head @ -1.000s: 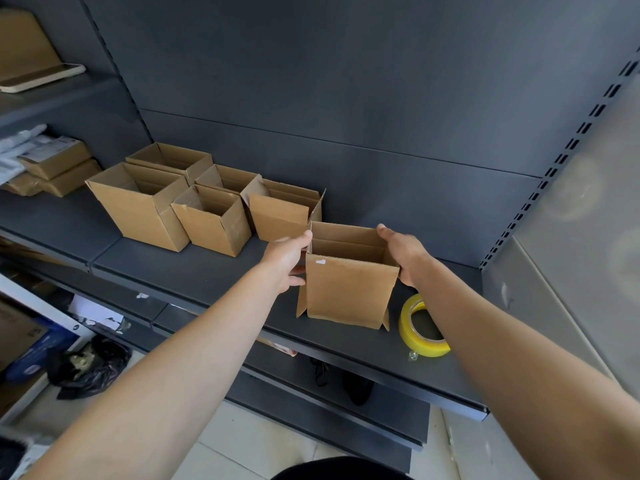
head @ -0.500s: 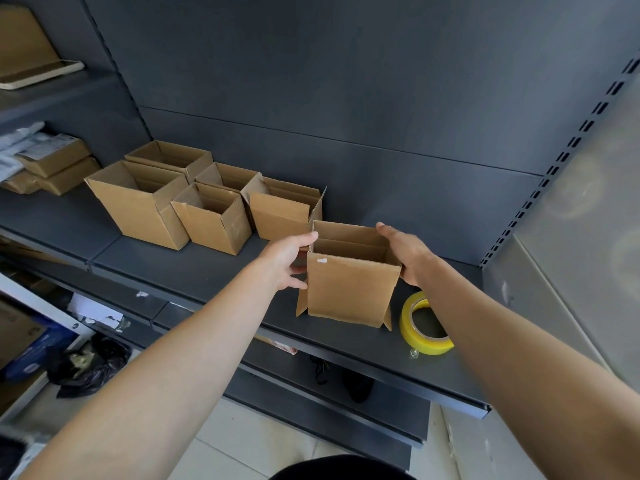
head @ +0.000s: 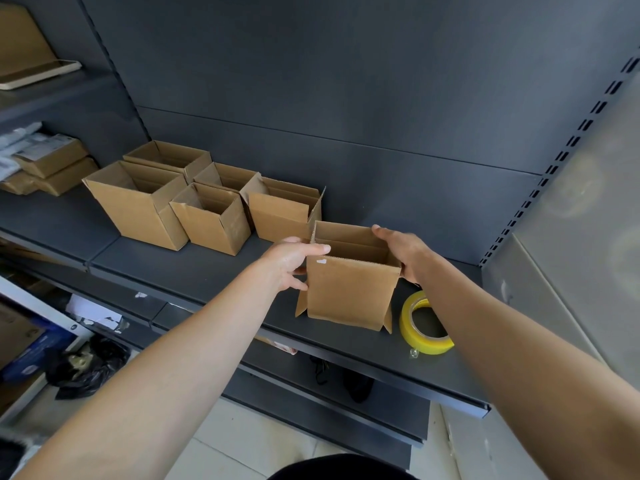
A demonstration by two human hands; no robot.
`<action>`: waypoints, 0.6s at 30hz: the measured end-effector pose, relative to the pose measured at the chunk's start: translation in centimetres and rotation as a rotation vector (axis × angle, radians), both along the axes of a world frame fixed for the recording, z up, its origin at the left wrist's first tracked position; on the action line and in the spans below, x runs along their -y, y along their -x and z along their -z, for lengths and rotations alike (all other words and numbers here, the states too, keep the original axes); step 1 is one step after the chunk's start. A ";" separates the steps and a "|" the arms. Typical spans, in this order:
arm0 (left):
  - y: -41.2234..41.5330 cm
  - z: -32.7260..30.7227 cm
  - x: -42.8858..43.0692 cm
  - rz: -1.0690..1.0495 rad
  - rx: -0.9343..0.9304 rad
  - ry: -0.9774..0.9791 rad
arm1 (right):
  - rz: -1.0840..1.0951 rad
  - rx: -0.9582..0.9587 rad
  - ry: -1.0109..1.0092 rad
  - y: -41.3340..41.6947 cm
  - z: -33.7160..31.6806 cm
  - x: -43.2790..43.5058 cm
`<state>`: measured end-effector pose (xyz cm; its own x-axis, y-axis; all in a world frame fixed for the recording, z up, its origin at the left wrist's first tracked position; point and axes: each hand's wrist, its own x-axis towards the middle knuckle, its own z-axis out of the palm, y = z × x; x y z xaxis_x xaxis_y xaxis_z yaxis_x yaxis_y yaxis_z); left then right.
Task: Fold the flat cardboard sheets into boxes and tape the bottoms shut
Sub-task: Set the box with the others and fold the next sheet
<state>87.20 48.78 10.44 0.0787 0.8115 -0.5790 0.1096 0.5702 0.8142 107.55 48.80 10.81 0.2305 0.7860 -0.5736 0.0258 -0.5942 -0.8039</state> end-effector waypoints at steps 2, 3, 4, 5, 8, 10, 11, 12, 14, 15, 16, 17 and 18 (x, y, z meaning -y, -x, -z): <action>0.1 0.1 0.1 0.024 0.007 -0.012 | 0.013 0.014 0.000 0.1 0.0 -0.1; 0.2 0.2 0.1 0.044 0.018 -0.019 | 0.020 0.034 -0.001 0.2 0.1 -0.3; 0.2 0.3 0.2 0.071 0.030 -0.028 | 0.025 0.060 -0.001 0.3 0.2 -0.4; 0.1 0.4 0.4 0.103 0.036 -0.037 | 0.024 0.086 0.002 0.4 0.4 -0.4; -0.2 0.8 0.7 0.134 0.030 -0.034 | 0.007 0.106 0.011 0.8 0.9 -0.5; -0.2 1.4 0.9 0.120 0.039 -0.001 | -0.007 0.109 0.015 0.9 1.1 -0.4; -0.1 1.7 1.0 0.115 0.048 0.016 | -0.014 0.106 0.013 0.9 1.2 -0.4; 0.0 2.0 1.1 0.107 0.056 0.034 | -0.022 0.093 0.012 0.8 1.2 -0.3; 0.3 2.6 1.2 0.087 0.063 0.066 | -0.039 0.014 0.013 0.5 1.2 0.0; 0.4 2.9 1.3 0.078 0.071 0.080 | -0.054 -0.058 0.015 0.2 1.1 0.2; 0.5 3.1 1.3 0.071 0.084 0.088 | -0.074 -0.147 0.015 -0.1 1.1 0.4; 0.6 3.2 1.2 0.068 0.100 0.091 | -0.098 -0.239 0.007 -0.5 1.2 0.6; 0.6 3.3 1.2 0.071 0.117 0.091 | -0.122 -0.323 -0.012 -1.0 1.4 0.8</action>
